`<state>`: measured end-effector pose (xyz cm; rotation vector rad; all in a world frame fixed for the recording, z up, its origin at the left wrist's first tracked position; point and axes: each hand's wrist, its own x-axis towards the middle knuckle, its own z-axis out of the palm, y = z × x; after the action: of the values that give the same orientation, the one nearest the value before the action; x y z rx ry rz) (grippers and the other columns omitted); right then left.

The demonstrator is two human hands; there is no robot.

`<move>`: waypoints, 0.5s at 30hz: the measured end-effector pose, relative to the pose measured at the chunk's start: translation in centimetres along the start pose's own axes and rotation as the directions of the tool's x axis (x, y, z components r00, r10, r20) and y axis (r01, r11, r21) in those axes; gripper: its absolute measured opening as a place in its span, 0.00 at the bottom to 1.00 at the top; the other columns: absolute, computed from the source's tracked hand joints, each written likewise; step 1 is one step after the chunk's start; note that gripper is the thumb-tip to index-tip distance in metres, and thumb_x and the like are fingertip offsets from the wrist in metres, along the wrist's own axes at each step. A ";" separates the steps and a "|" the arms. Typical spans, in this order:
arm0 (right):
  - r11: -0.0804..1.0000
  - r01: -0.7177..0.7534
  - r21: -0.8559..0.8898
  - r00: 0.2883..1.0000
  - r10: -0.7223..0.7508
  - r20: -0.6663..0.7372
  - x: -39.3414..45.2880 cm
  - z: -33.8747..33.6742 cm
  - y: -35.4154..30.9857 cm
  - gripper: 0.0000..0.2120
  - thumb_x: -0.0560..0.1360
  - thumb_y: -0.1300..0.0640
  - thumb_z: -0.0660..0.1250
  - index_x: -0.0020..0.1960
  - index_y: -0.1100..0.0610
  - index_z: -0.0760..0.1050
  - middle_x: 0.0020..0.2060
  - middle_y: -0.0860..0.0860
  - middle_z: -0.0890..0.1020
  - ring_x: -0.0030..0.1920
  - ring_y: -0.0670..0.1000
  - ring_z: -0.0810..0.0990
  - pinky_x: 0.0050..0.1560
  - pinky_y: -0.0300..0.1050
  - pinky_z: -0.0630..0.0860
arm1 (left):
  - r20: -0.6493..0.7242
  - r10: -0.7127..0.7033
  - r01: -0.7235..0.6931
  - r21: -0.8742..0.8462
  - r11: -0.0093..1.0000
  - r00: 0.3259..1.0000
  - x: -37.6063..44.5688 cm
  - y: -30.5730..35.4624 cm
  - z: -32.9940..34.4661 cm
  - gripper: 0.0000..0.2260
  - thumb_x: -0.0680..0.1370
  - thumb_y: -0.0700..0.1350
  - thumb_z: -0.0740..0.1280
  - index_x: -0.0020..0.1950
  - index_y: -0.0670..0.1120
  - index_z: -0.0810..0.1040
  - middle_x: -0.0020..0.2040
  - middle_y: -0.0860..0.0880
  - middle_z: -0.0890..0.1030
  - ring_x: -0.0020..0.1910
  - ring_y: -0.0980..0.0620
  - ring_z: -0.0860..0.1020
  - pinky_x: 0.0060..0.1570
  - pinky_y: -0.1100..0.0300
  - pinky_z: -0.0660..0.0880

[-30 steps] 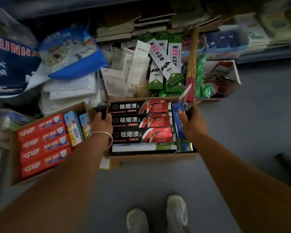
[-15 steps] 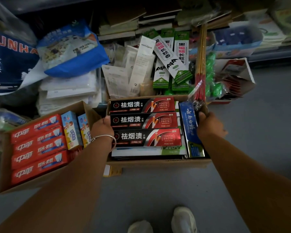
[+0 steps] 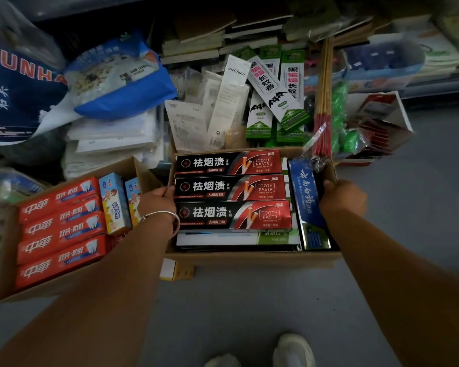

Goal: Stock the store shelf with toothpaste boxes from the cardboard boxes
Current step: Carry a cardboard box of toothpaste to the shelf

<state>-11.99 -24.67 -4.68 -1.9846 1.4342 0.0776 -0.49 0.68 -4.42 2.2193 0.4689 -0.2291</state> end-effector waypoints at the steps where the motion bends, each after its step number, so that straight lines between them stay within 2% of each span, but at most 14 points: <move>1: 1.000 0.002 -0.004 1.000 -0.002 0.001 0.0 -0.1 0.0 0.17 0.81 0.53 0.56 0.60 0.65 0.74 0.56 0.65 0.77 0.58 0.63 0.75 0.54 0.50 0.71 | -0.005 -0.007 0.007 -0.009 1.000 1.000 -0.1 0.1 0.0 0.14 0.79 0.45 0.63 0.62 0.40 0.78 0.55 0.38 0.81 0.54 0.41 0.78 0.56 0.52 0.75; 6: 1.000 -0.010 -0.022 1.000 0.010 0.023 -0.1 -0.2 -0.1 0.15 0.80 0.56 0.60 0.59 0.66 0.75 0.56 0.64 0.78 0.57 0.63 0.76 0.52 0.50 0.72 | 0.010 -0.070 0.070 -0.029 0.997 0.998 -0.1 0.0 -0.1 0.12 0.78 0.41 0.64 0.60 0.40 0.79 0.54 0.38 0.81 0.53 0.40 0.78 0.48 0.56 0.74; 11: 0.998 -0.002 -0.065 1.000 0.002 -0.004 -0.5 -0.4 -0.2 0.15 0.80 0.57 0.60 0.59 0.67 0.74 0.56 0.64 0.77 0.58 0.63 0.76 0.53 0.51 0.72 | -0.012 -0.089 0.088 -0.069 0.994 0.996 -0.2 0.2 0.0 0.12 0.78 0.40 0.65 0.59 0.38 0.79 0.54 0.38 0.81 0.52 0.40 0.79 0.53 0.54 0.75; 15: 0.997 0.005 -0.079 0.999 -0.008 -0.038 -0.8 -0.7 -0.6 0.15 0.80 0.57 0.60 0.58 0.67 0.75 0.55 0.64 0.77 0.57 0.64 0.75 0.54 0.51 0.72 | -0.009 -0.134 0.132 -0.114 0.985 0.991 -0.1 0.7 -0.3 0.11 0.78 0.39 0.64 0.59 0.37 0.79 0.53 0.38 0.80 0.52 0.39 0.78 0.47 0.57 0.73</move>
<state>-12.04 -24.29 -3.52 -2.0651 1.4695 0.0952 -0.32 0.46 -3.75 2.0831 0.6249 -0.2479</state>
